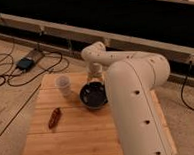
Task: Drag the ceramic bowl in a circle
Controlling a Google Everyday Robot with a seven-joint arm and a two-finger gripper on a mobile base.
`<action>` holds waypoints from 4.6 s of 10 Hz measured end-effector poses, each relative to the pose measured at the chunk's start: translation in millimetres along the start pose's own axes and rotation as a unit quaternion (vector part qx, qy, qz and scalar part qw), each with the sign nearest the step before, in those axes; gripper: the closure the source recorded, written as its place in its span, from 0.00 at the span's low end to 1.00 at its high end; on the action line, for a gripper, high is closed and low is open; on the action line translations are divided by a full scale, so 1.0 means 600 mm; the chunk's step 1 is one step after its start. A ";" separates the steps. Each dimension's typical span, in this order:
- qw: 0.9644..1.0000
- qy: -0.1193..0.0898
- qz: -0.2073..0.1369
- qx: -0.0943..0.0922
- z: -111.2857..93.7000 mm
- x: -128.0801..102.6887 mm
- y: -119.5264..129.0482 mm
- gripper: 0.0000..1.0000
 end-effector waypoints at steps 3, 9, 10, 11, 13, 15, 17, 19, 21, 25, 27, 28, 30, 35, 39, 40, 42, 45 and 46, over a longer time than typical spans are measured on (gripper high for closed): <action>1.000 0.000 0.000 0.000 0.000 0.000 0.000 0.35; 1.000 0.000 0.000 0.000 0.000 0.000 0.000 0.35; 1.000 0.000 0.000 0.000 0.000 0.000 0.000 0.35; 1.000 0.000 0.000 0.000 0.000 0.000 0.000 0.35; 1.000 0.000 0.000 0.000 0.000 0.000 0.000 0.35; 1.000 0.000 0.000 0.000 0.000 0.000 0.000 0.35; 1.000 0.000 0.000 0.000 0.000 0.000 0.000 0.35; 1.000 0.000 0.000 0.000 0.000 0.000 0.000 0.35; 1.000 0.000 0.000 0.000 0.000 0.000 0.000 0.35; 1.000 0.000 0.000 0.000 0.000 0.000 0.000 0.35; 1.000 0.000 0.000 0.000 0.000 0.000 0.000 0.35; 1.000 0.000 0.000 0.000 0.000 0.000 0.000 0.35; 1.000 0.000 -0.002 -0.002 -0.002 0.000 0.003 0.35; 0.998 -0.004 -0.055 -0.001 -0.029 0.043 0.045 0.35; 0.997 0.001 -0.081 -0.013 -0.016 0.115 0.098 0.35; 0.996 0.009 -0.087 -0.016 -0.006 0.138 0.110 0.35; 0.995 0.014 -0.097 -0.014 0.006 0.162 0.121 0.35; 0.994 0.008 -0.108 0.006 0.044 0.180 0.124 0.37; 0.994 0.001 -0.112 0.016 0.057 0.179 0.125 0.45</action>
